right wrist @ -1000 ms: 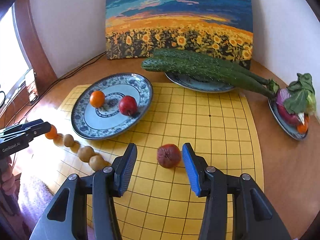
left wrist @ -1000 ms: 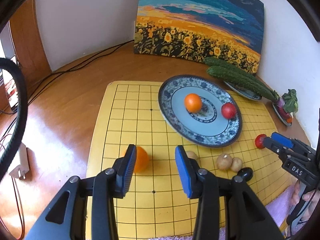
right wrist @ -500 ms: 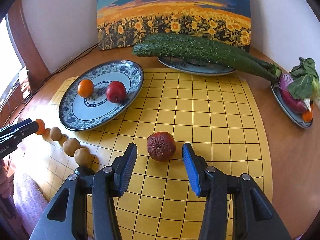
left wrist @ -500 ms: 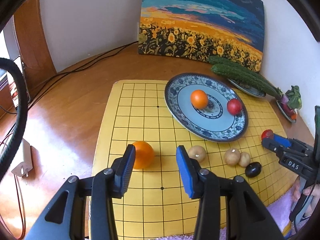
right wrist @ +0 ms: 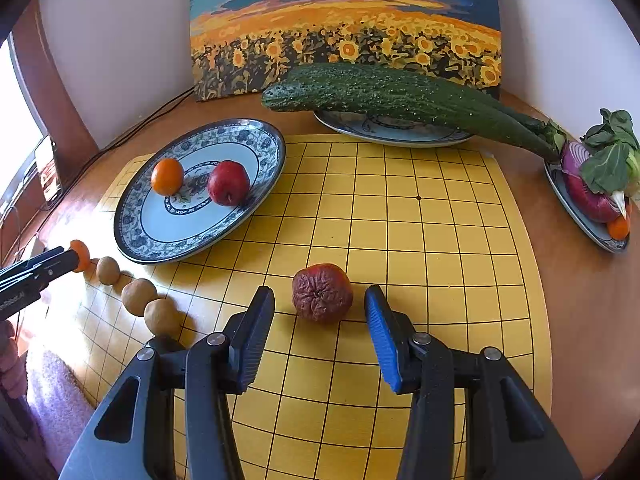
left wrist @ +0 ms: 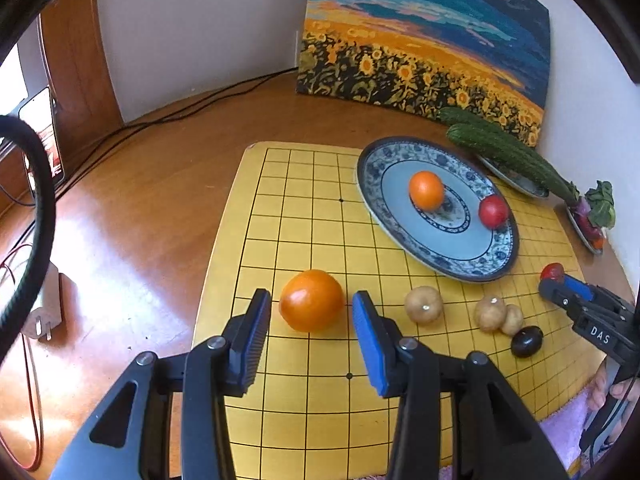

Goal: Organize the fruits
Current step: 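Grasp the second orange with the left tool while the right tool grasps the wrinkled red fruit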

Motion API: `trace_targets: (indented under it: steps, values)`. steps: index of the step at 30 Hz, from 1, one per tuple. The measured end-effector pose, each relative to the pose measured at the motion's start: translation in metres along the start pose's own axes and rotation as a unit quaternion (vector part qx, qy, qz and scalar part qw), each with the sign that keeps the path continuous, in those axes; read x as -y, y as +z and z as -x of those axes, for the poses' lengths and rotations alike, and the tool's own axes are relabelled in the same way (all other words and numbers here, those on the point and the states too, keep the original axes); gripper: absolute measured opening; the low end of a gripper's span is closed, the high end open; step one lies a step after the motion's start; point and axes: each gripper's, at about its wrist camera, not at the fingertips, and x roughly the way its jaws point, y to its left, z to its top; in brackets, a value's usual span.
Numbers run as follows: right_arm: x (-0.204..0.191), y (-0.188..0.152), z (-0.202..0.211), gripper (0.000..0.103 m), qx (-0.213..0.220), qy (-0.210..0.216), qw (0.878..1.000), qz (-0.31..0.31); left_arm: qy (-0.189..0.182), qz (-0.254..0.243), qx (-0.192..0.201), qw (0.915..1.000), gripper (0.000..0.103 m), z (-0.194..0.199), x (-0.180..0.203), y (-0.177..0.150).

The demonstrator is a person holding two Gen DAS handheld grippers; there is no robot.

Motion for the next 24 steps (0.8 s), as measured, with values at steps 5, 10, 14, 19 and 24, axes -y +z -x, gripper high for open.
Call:
trace_targets:
  steps: [5, 10, 14, 19, 24]
  values:
    - [0.000, -0.001, 0.001, 0.042, 0.003, 0.000, 1.000, 0.000, 0.004, 0.001, 0.002, 1.0000, 0.044, -0.001, -0.002, -0.002]
    - [0.000, -0.001, 0.001, 0.035, 0.003, 0.002, 1.000, -0.001, 0.000, -0.001, 0.003, 1.0000, 0.037, -0.002, -0.002, -0.004]
    - [0.002, -0.002, 0.001, 0.031, 0.004, 0.005, 1.000, -0.007, 0.001, -0.009, 0.005, 0.9999, 0.036, -0.002, -0.001, -0.004]
    - [0.002, -0.002, 0.003, 0.031, 0.007, 0.007, 1.000, -0.009, -0.012, -0.004, 0.007, 0.9999, 0.036, 0.000, 0.000, -0.003]
    - [0.000, 0.001, 0.009, 0.031, 0.015, 0.010, 1.000, -0.007, -0.017, -0.007, 0.018, 0.9997, 0.036, 0.009, 0.005, 0.003]
